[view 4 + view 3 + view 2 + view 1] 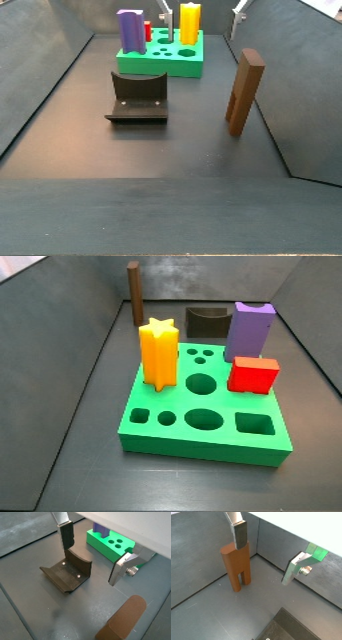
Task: Pick up the square-circle object. Move up. Rotate the square-circle object. Move to above the board. Insert the square-circle object.
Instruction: Pick up the square-circle object.
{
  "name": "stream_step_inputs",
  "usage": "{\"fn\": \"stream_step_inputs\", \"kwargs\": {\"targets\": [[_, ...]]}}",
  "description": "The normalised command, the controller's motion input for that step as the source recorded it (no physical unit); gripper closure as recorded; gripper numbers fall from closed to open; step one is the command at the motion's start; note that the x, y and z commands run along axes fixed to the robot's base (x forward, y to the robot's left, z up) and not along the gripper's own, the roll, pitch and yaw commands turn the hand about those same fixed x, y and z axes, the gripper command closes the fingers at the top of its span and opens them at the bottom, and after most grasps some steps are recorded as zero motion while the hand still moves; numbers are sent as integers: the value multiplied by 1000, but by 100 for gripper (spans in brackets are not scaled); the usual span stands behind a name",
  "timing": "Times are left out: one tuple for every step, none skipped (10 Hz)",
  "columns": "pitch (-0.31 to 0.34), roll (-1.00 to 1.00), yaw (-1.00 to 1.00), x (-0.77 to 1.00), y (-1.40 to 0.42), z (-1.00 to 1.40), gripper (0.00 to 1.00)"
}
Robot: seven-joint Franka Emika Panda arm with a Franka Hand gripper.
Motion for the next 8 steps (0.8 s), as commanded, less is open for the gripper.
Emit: {"fn": "stream_step_inputs", "kwargs": {"targets": [[-47,0,-126,-691,109,0,0],[-110,0,-26,-1000,154,0,0],[-83,0,0,-1000,177,-14,0],[-57,-17,0,-889,154,-66,0],[-26,-14,0,-677,163,-254,0],[-16,0,0,-743,46,-317,0],[0,-50,0,-454,29,-360,0],[0,-31,0,-340,0,-597,0]]}}
